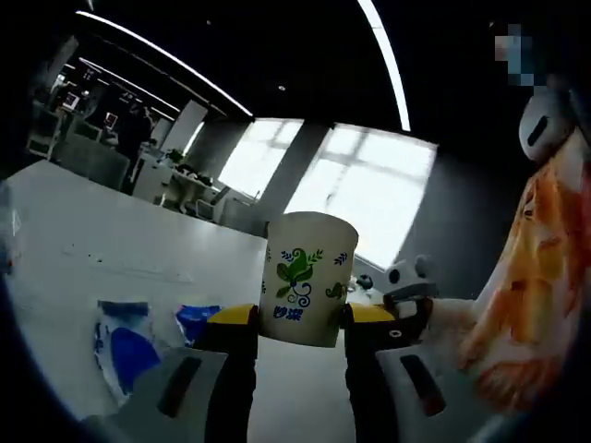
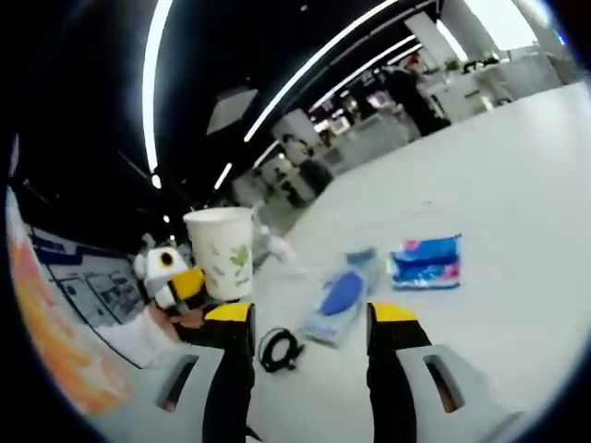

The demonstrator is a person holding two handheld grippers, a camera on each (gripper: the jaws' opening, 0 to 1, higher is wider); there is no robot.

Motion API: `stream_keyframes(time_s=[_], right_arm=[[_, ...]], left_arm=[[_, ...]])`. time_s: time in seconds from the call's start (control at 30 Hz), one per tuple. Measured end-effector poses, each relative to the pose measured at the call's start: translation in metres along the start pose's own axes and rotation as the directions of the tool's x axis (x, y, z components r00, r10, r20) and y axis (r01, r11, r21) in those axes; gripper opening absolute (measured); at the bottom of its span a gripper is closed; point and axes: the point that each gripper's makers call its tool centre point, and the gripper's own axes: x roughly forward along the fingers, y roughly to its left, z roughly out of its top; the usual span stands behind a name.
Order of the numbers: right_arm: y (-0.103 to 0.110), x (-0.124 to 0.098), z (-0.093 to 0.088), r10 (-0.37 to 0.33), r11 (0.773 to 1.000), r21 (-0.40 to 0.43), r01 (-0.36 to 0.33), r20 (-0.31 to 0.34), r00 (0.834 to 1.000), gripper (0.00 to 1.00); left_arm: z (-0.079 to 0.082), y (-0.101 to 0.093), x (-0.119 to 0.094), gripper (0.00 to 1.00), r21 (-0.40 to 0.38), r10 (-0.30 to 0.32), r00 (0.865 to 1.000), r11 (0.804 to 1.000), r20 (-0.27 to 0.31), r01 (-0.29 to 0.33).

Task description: Arrange the tabletop items into an orderly group along one side of the table until the central work area is clear of visible clutter.

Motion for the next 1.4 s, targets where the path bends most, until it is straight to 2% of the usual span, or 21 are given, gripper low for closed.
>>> stream_keyframes(time_s=[0.07, 0.13, 0.17, 0.23, 0.4, 0.5, 0.6, 0.67, 0.77, 0.83, 0.9, 0.93, 1.03, 1.07, 1.13, 1.17, 1.2, 1.23, 1.27, 1.33, 1.4], right_arm=[[0.013, 0.001, 0.007, 0.055, 0.998, 0.022, -0.056, 0.041, 0.998, 0.47], [0.023, 0.001, 0.012, 0.106, 0.994, 0.033, -0.109, 0.073, 0.992, 0.46], [0.025, 0.0, 0.014, 0.12, 0.992, 0.033, -0.123, 0.082, 0.989, 0.45], [0.026, 0.001, 0.012, 0.12, 0.992, 0.032, -0.123, 0.071, 0.99, 0.45], [0.037, 0.0, 0.011, 0.179, 0.984, 0.005, -0.179, 0.054, 0.982, 0.47], [0.044, 0.002, 0.006, 0.209, 0.978, -0.023, -0.209, 0.01, 0.978, 0.43], [0.047, 0.005, -0.01, 0.223, 0.965, -0.117, -0.234, -0.105, 0.969, 0.4], [0.049, 0.007, -0.017, 0.223, 0.955, -0.162, -0.247, -0.153, 0.963, 0.39], [0.055, 0.01, -0.016, 0.25, 0.95, -0.151, -0.272, -0.155, 0.956, 0.36], [0.059, 0.011, -0.016, 0.276, 0.942, -0.149, -0.301, -0.167, 0.947, 0.35], [0.063, 0.009, -0.016, 0.293, 0.93, -0.175, -0.324, -0.18, 0.939, 0.38], [0.066, 0.007, -0.017, 0.306, 0.917, -0.203, -0.344, -0.197, 0.932, 0.41], [0.073, 0.004, -0.023, 0.325, 0.88, -0.272, -0.389, -0.252, 0.912, 0.44], [0.076, 0.002, -0.027, 0.337, 0.862, -0.291, -0.415, -0.283, 0.898, 0.43], [0.079, 0.0, -0.031, 0.345, 0.83, -0.336, -0.444, -0.317, 0.884, 0.41], [0.082, 0.0, -0.031, 0.357, 0.819, -0.346, -0.458, -0.316, 0.879, 0.4], [0.085, 0.0, -0.029, 0.38, 0.822, -0.32, -0.472, -0.309, 0.872, 0.39], [0.09, 0.0, -0.028, 0.408, 0.822, -0.287, -0.492, -0.306, 0.86, 0.39], [0.09, 0.0, -0.026, 0.421, 0.822, -0.272, -0.5, -0.301, 0.856, 0.39], [0.09, 0.002, -0.023, 0.417, 0.818, -0.289, -0.497, -0.299, 0.859, 0.4], [0.089, 0.004, -0.028, 0.402, 0.806, -0.314, -0.502, -0.331, 0.854, 0.39]], left_arm=[[-0.003, -0.006, 0.006, 0.36, -0.025, -0.029, 1.0, 0.999, 0.003, 0.029], [-0.008, -0.017, 0.01, 0.36, -0.07, -0.094, 0.996, 0.993, 0.001, 0.094], [-0.012, -0.015, 0.012, 0.35, -0.05, -0.08, 0.997, 0.996, -0.008, 0.08], [-0.016, -0.02, 0.013, 0.35, -0.06, -0.107, 0.994, 0.993, -0.02, 0.106], [-0.021, -0.029, 0.012, 0.34, -0.069, -0.154, 0.987, 0.986, -0.035, 0.151], [-0.022, -0.028, 0.01, 0.34, -0.063, -0.15, 0.988, 0.987, -0.045, 0.147], [-0.016, -0.025, 0.006, 0.34, -0.048, -0.139, 0.99, 0.989, -0.039, 0.137], [-0.012, -0.025, 0.005, 0.34, -0.037, -0.136, 0.99, 0.99, -0.034, 0.135], [-0.016, -0.024, 0.004, 0.34, -0.017, -0.138, 0.989, 0.99, -0.062, 0.137], [-0.014, -0.026, 0.003, 0.33, -0.02, -0.147, 0.987, 0.989, -0.058, 0.146], [-0.012, -0.033, 0.0, 0.33, -0.033, -0.184, 0.981, 0.983, -0.061, 0.182], [-0.013, -0.036, -0.001, 0.33, -0.04, -0.203, 0.977, 0.979, -0.071, 0.201], [-0.019, -0.047, -0.007, 0.33, -0.021, -0.259, 0.955, 0.966, -0.142, 0.259], [-0.021, -0.048, -0.008, 0.33, -0.017, -0.27, 0.949, 0.962, -0.165, 0.271], [-0.027, -0.051, -0.01, 0.33, -0.009, -0.288, 0.933, 0.956, -0.216, 0.293], [-0.028, -0.05, -0.01, 0.33, 0.018, -0.289, 0.929, 0.954, -0.231, 0.301], [-0.03, -0.052, -0.009, 0.33, 0.052, -0.294, 0.923, 0.947, -0.249, 0.316], [-0.031, -0.053, -0.009, 0.33, 0.06, -0.3, 0.917, 0.944, -0.262, 0.326], [-0.031, -0.055, -0.008, 0.33, 0.06, -0.303, 0.914, 0.942, -0.269, 0.33], [-0.033, -0.056, -0.006, 0.33, 0.084, -0.303, 0.907, 0.937, -0.293, 0.34], [-0.032, -0.056, -0.003, 0.33, 0.1, -0.298, 0.907, 0.935, -0.296, 0.34]])
